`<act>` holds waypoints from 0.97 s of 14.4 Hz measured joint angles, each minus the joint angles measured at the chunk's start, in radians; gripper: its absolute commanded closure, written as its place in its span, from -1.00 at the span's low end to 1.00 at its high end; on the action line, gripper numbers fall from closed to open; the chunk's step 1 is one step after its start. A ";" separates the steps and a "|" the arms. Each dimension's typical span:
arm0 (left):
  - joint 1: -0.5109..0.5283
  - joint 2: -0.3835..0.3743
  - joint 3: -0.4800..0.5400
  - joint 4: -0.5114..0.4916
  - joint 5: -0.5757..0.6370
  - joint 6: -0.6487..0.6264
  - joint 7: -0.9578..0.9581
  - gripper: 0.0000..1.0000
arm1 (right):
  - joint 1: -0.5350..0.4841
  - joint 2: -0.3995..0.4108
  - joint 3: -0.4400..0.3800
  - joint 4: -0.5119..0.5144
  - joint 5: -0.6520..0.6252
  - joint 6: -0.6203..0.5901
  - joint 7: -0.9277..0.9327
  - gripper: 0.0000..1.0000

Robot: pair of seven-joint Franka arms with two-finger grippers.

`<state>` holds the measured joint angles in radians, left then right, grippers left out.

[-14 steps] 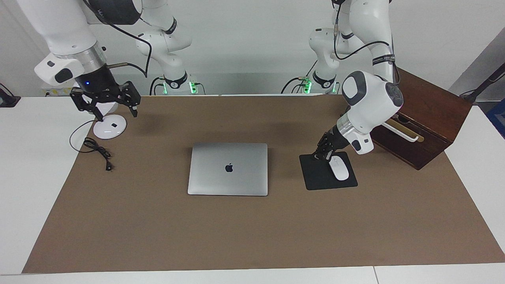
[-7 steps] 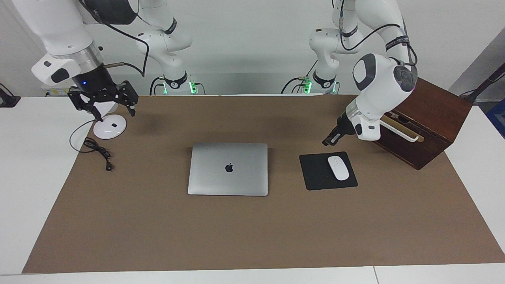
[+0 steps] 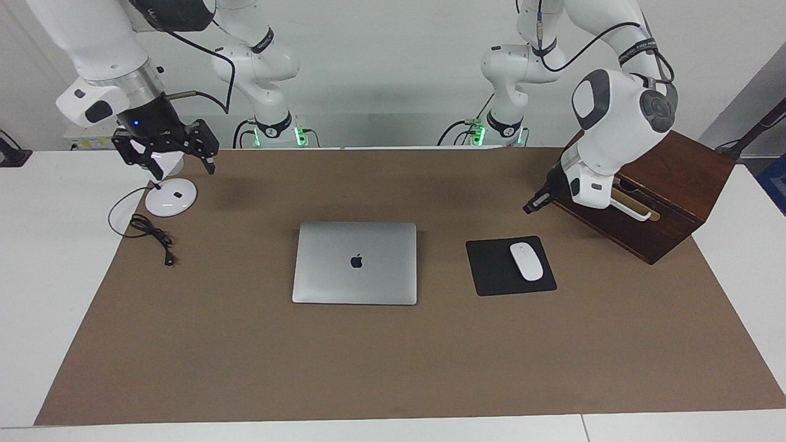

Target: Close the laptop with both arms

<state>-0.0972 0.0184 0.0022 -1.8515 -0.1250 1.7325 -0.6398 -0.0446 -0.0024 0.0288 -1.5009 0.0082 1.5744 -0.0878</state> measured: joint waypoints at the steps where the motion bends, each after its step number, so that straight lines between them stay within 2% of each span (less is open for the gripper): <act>1: -0.001 -0.010 -0.003 0.000 0.035 -0.002 0.015 0.18 | -0.003 -0.006 0.000 -0.005 0.000 0.000 0.000 -1.00; 2: -0.001 -0.020 -0.004 0.000 0.052 -0.003 0.037 0.10 | -0.004 -0.009 0.000 -0.009 0.000 0.000 0.000 -1.00; 3: -0.001 -0.031 -0.005 0.000 0.060 -0.007 0.061 -0.28 | -0.004 -0.011 0.000 -0.013 0.000 0.000 0.000 -1.00; 4: -0.001 -0.044 -0.004 0.000 0.063 -0.017 0.089 -0.77 | -0.004 -0.013 0.001 -0.016 0.000 0.000 0.000 -1.00; 5: -0.001 -0.058 -0.004 0.000 0.065 -0.029 0.127 -1.00 | -0.004 -0.013 0.001 -0.017 0.000 0.000 0.000 -1.00; 9: 0.013 -0.114 -0.002 0.000 0.068 -0.107 0.241 -1.00 | -0.006 -0.014 0.001 -0.018 -0.001 0.000 -0.007 -1.00; 14: 0.054 -0.104 0.001 0.005 0.069 -0.133 0.329 -1.00 | -0.014 -0.014 0.000 -0.019 -0.001 0.000 -0.007 -1.00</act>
<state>-0.0436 -0.0861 0.0032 -1.8465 -0.0558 1.5993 -0.3110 -0.0586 -0.0165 0.0287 -1.5198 0.0076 1.5745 -0.0948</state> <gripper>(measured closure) 0.000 0.000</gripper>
